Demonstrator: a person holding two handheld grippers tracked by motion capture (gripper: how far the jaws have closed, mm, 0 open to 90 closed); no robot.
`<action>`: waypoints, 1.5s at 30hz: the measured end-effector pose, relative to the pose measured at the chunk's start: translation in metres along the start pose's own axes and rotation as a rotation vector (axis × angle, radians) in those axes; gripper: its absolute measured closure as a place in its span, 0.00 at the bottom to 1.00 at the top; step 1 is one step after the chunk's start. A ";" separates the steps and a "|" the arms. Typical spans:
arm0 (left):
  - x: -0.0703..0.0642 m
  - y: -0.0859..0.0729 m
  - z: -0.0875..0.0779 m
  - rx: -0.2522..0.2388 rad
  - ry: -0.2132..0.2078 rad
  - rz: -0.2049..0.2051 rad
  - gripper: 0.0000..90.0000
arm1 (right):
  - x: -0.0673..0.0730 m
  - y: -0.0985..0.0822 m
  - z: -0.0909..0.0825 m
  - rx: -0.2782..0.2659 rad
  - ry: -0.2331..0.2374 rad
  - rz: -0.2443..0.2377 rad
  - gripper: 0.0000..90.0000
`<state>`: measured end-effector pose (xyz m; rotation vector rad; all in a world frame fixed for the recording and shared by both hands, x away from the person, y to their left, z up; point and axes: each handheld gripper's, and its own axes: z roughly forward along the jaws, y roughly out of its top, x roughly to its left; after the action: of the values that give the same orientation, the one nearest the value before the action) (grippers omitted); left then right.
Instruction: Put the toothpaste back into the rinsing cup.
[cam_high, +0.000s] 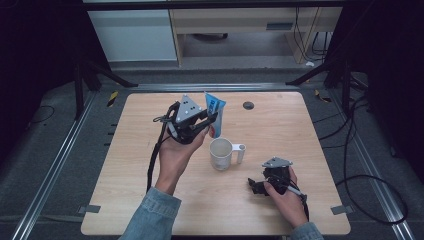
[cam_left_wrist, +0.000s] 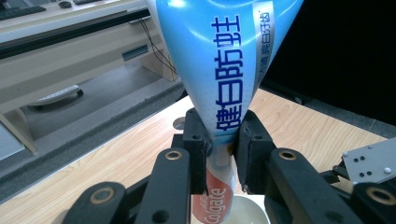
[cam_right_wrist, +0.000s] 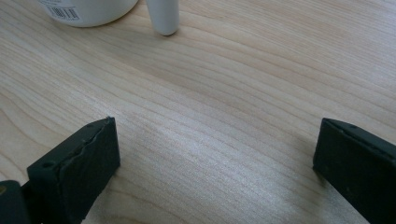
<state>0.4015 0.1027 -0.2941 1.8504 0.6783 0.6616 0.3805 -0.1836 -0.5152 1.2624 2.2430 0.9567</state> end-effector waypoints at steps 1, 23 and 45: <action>-0.001 0.000 0.000 0.000 -0.002 -0.001 0.84 | 0.000 0.000 0.000 0.000 0.000 0.000 0.01; -0.016 -0.010 0.014 0.032 -0.040 0.006 0.84 | 0.000 0.000 0.000 0.000 0.001 0.000 0.01; -0.024 -0.044 0.034 0.101 -0.067 -0.027 0.84 | 0.000 0.000 0.000 0.000 0.000 -0.001 0.01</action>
<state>0.4025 0.0791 -0.3498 1.9440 0.7028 0.5539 0.3805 -0.1837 -0.5152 1.2612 2.2435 0.9570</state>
